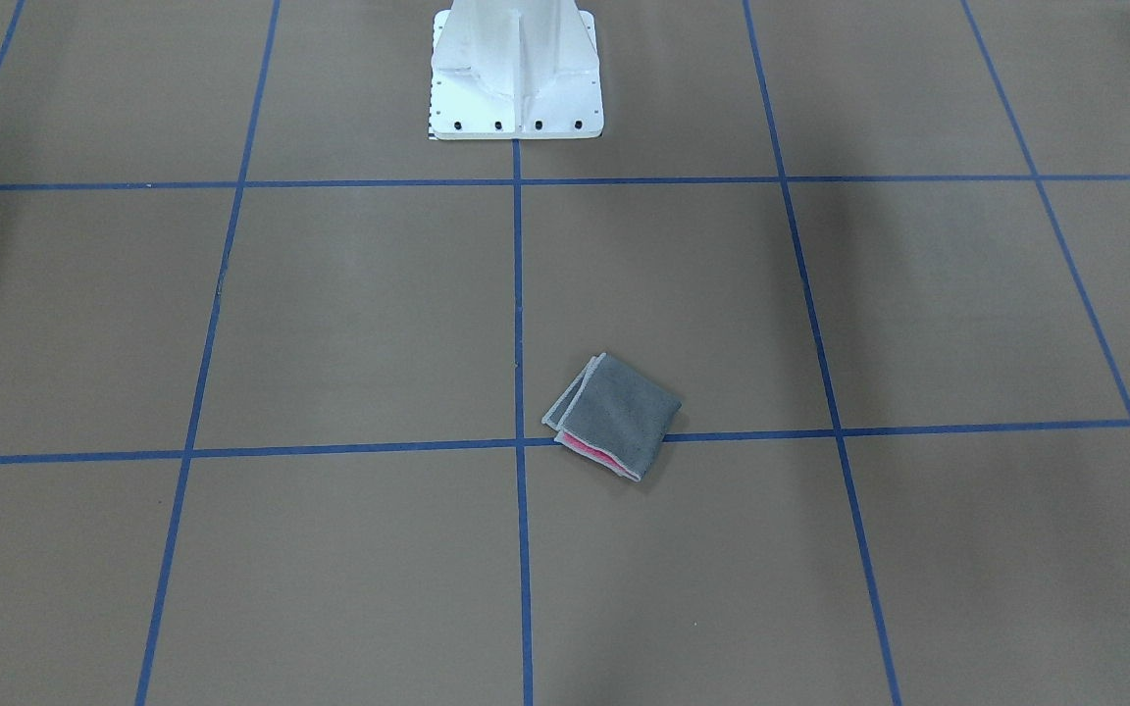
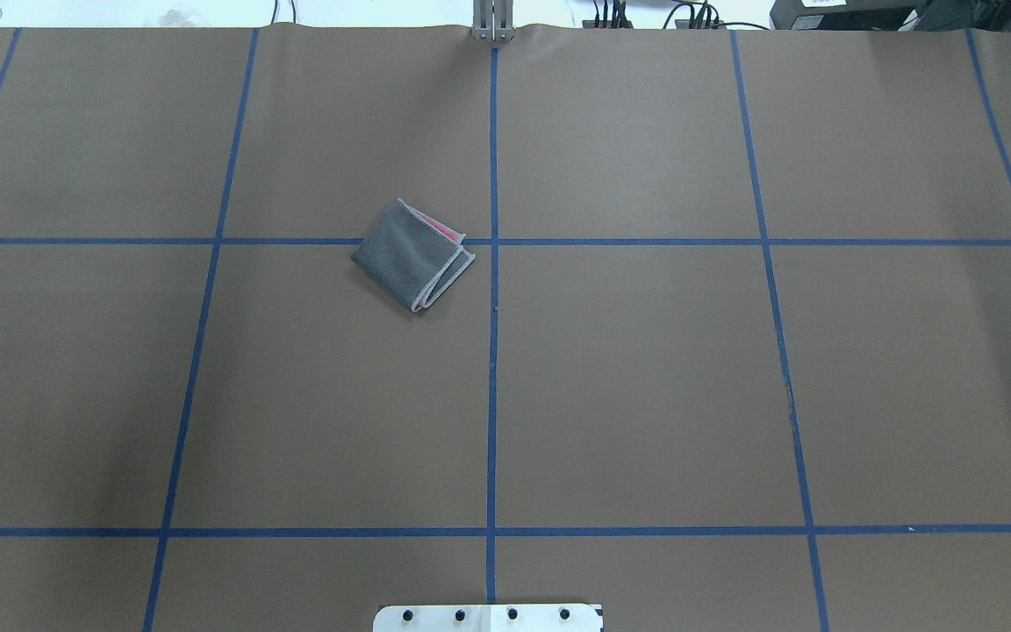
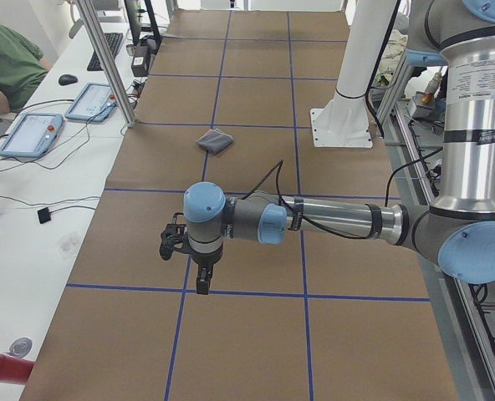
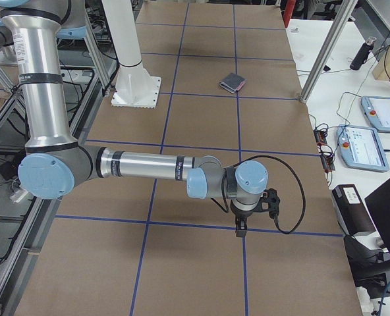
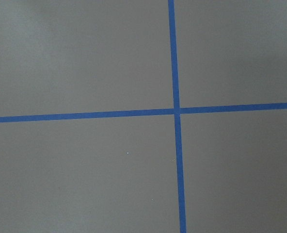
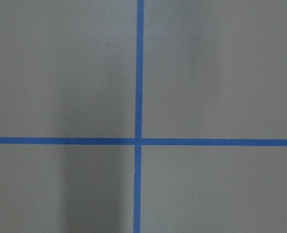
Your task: Fold towel twice with both arms
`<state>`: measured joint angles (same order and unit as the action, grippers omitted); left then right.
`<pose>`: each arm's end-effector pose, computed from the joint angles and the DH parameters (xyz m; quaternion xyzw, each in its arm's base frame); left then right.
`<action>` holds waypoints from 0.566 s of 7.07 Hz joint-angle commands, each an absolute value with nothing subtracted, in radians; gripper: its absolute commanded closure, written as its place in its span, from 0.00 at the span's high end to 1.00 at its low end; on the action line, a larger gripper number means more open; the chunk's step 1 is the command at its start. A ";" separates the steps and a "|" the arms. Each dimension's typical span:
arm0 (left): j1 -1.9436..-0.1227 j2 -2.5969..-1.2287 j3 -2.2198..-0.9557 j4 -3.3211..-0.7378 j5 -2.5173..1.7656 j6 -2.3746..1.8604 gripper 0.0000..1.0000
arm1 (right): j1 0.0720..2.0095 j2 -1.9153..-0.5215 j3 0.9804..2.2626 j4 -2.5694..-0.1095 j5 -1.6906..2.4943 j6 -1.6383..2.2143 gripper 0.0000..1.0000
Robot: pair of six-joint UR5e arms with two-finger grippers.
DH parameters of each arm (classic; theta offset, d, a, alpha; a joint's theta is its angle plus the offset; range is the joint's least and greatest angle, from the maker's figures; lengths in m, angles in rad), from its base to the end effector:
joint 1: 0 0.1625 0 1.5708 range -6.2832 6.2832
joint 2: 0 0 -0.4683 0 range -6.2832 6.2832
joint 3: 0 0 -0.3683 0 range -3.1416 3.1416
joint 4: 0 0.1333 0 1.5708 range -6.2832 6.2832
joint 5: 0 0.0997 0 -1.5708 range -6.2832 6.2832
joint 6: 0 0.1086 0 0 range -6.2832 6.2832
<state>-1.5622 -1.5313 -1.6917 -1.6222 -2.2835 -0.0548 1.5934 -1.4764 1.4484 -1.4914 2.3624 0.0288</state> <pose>-0.0583 -0.4588 0.6687 0.0511 0.3499 0.0015 0.9354 0.0677 -0.5144 0.7101 0.0225 -0.3855 0.0138 0.9223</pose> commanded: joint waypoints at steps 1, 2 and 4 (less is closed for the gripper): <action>-1.560 -1.534 -1.692 -1.621 -2.284 -0.055 1.00 | 1.617 -1.483 1.503 -1.572 2.362 0.005 1.00; -1.560 -1.534 -1.693 -1.620 -2.286 -0.055 1.00 | 1.609 -1.476 1.622 -1.767 2.340 0.000 1.00; -1.557 -1.534 -1.692 -1.621 -2.286 -0.055 1.00 | 1.611 -1.540 1.684 -1.754 2.341 -0.003 1.00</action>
<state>-1.5592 -1.5339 -1.6930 -1.6211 -2.2854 -0.0552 1.6113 -1.5079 1.6479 -1.7472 2.3356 -0.0025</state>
